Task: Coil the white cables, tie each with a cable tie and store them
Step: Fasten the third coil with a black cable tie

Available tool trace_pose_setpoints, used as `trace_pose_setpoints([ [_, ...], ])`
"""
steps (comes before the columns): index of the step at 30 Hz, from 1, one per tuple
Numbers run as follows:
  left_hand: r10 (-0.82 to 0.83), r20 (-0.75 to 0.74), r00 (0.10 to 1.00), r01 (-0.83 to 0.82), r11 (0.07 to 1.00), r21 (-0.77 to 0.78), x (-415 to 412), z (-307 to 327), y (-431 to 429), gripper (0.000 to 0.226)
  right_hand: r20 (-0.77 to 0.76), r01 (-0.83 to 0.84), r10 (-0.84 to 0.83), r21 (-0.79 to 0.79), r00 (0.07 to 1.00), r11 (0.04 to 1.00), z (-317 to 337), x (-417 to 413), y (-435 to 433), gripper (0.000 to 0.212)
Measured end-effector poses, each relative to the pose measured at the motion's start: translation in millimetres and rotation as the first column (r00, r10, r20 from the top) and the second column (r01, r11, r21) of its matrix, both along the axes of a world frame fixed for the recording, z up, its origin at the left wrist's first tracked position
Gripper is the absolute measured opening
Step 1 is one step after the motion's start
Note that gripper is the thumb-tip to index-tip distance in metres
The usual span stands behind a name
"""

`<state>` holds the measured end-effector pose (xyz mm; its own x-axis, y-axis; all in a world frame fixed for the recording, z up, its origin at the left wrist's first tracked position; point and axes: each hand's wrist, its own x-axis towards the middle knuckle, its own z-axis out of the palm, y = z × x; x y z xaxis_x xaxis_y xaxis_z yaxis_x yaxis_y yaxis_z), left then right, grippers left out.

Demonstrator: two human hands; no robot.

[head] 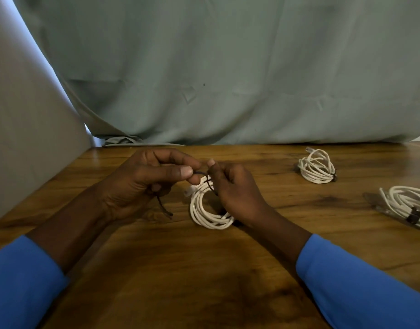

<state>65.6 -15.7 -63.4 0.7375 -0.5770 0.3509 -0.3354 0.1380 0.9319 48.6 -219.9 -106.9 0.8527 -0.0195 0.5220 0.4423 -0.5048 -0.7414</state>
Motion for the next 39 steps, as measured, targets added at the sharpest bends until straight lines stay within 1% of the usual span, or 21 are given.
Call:
trace_pose_setpoints([
  [2,-0.008,0.050,0.999,0.005,0.998,0.063,-2.4,2.5,-1.4,0.037,0.011,0.028,-0.027,-0.016,1.000,0.999,0.0,0.7,0.3,0.055],
  [4,0.021,0.213,0.977,-0.061,0.981,0.182,-7.9,4.2,-6.9,0.018,0.003,0.051,-0.051,-0.023,0.999,0.998,0.1,1.2,0.3,0.055],
  [6,0.060,0.403,0.913,-0.189,0.939,0.287,-11.4,5.2,-11.4,0.015,-0.011,0.081,-0.082,-0.029,0.997,0.996,0.1,1.3,1.1,0.054],
  [7,0.080,0.476,0.876,-0.251,0.918,0.306,-13.1,5.6,-13.1,0.014,-0.014,0.096,-0.096,-0.037,0.995,0.995,0.1,1.2,1.6,0.054],
  [8,0.103,0.549,0.829,-0.318,0.895,0.312,-15.0,5.8,-13.8,0.014,-0.013,0.109,-0.110,-0.050,0.994,0.993,0.0,1.3,1.9,0.054],
  [9,0.119,0.642,0.758,-0.393,0.868,0.303,-15.9,5.7,-14.1,0.014,-0.009,0.119,-0.120,-0.061,0.993,0.991,-0.3,1.3,2.0,0.053],
  [11,0.095,0.823,0.561,-0.521,0.813,0.261,-19.0,6.9,-15.5,0.010,0.012,0.129,-0.129,-0.064,0.992,0.990,-0.9,1.0,2.1,0.052],
  [12,0.067,0.878,0.474,-0.561,0.792,0.243,-21.1,7.5,-17.1,0.008,0.029,0.134,-0.133,-0.058,0.991,0.989,-0.9,0.5,2.5,0.051],
  [13,0.041,0.909,0.415,-0.589,0.774,0.234,-22.5,6.9,-19.4,0.008,0.046,0.142,-0.140,-0.051,0.989,0.989,-1.1,0.5,2.7,0.051],
  [15,0.034,0.931,0.363,-0.624,0.751,0.216,-23.1,2.3,-22.6,0.013,0.078,0.166,-0.162,-0.048,0.984,0.985,-0.7,0.0,3.7,0.049],
  [18,0.098,0.937,0.335,-0.665,0.730,0.161,-19.4,-8.8,-28.2,0.020,0.135,0.210,-0.202,-0.053,0.970,0.976,-0.1,0.0,4.9,0.048],
  [20,0.197,0.917,0.347,-0.698,0.708,0.112,-16.4,-12.1,-31.7,0.029,0.191,0.228,-0.212,-0.062,0.958,0.972,0.6,-0.3,5.3,0.049],
  [22,0.263,0.876,0.405,-0.724,0.677,0.131,-15.0,-12.8,-33.8,0.047,0.241,0.232,-0.212,-0.062,0.947,0.971,1.7,-1.4,6.0,0.047],
  [24,0.259,0.838,0.480,-0.738,0.636,0.226,-14.7,-12.4,-33.8,0.064,0.277,0.223,-0.196,-0.070,0.941,0.972,2.9,-3.4,7.6,0.044],
  [25,0.236,0.836,0.496,-0.745,0.611,0.269,-13.7,-12.4,-33.4,0.063,0.287,0.216,-0.184,-0.083,0.940,0.973,2.6,-4.3,9.0,0.043],
  [26,0.212,0.845,0.492,-0.752,0.592,0.289,-12.4,-12.9,-32.5,0.058,0.289,0.200,-0.167,-0.090,0.943,0.976,2.1,-5.5,11.1,0.043],
  [28,0.203,0.866,0.457,-0.770,0.578,0.271,-10.0,-13.9,-29.6,0.045,0.263,0.168,-0.147,-0.058,0.953,0.984,0.1,-5.6,14.3,0.042],
  [29,0.221,0.872,0.438,-0.776,0.583,0.242,-9.5,-14.3,-28.5,0.043,0.237,0.160,-0.149,-0.028,0.960,0.987,-0.6,-4.8,14.9,0.041],
  [32,0.274,0.883,0.382,-0.784,0.601,0.153,-10.0,-15.3,-27.6,0.053,0.128,0.108,-0.118,0.082,0.985,0.991,-1.1,-2.6,13.5,0.034],
  [35,0.295,0.870,0.394,-0.768,0.625,0.136,-10.9,-16.2,-28.9,0.052,0.032,0.003,-0.008,0.163,0.999,0.987,-1.0,-1.8,10.7,0.032],
  [39,0.300,0.861,0.411,-0.752,0.645,0.134,-11.6,-15.9,-29.8,0.047,-0.011,-0.110,0.113,0.152,0.994,0.982,2.2,-0.5,5.5,0.029],
])
